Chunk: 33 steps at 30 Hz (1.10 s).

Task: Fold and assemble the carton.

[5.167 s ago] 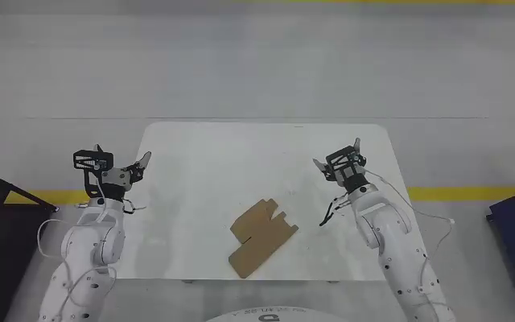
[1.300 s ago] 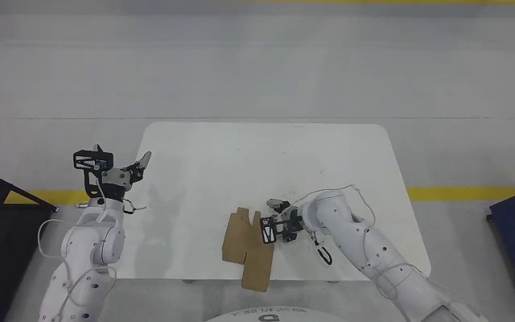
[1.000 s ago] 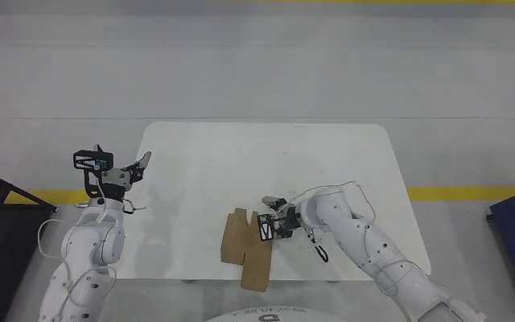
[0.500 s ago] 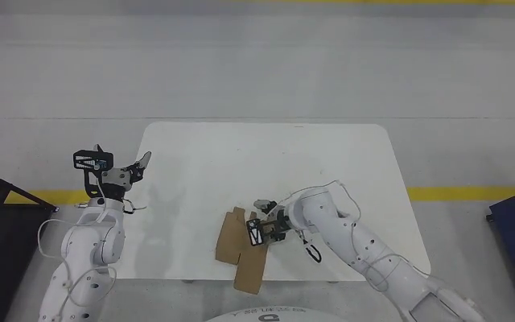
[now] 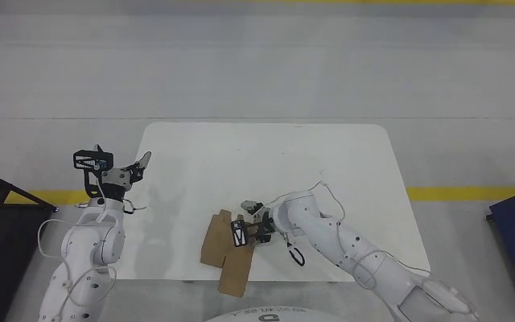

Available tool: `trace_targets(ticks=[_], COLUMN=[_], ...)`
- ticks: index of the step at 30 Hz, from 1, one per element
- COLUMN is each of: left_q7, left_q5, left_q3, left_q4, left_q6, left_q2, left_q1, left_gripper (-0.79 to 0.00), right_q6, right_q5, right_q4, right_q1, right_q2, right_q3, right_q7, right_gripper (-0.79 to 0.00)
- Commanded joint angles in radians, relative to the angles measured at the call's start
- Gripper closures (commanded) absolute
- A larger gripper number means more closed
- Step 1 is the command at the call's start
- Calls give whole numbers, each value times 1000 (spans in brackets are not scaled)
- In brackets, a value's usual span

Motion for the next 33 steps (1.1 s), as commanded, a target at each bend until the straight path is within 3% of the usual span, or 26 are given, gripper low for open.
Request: trace_targets(ticks=[1,7,15,19,24,26,27,33], left_q7=[0,0,0,0,-45,-57,-58,-58], left_q5=[0,0,0,0,70,91,91,91], left_q3=[0,0,0,0,-2,3,3,3], left_q4=[0,0,0,0,19,26,30,30], left_q6=[0,0,0,0,13,-49,-90,-90], left_q2=[0,0,0,0,2,5,7,7], left_q1=[0,0,0,0,-14,-19,-20,-20], left_gripper=[-785,-785,-785,-785,-785,-785,-785,-785], right_q6=[15,17,-54,-53,-5,-5,9,15], right_q5=[28,113,177,160,122,100,83,78], right_q4=[8,15,-11,-114,-241,-261,-271,-276], right_q1=[7,12,-9,-78,-243,-303,-328,-337], right_q2=[-5,-7,29,65,116,132,138,140], right_q3=[-2,21,134,244,439,501,526,534], right_q7=[-4,-89,-228,-342,-547,-617,-629,-633], right_gripper=[-785,-785,-785,-785,-785,-785,-785,-785])
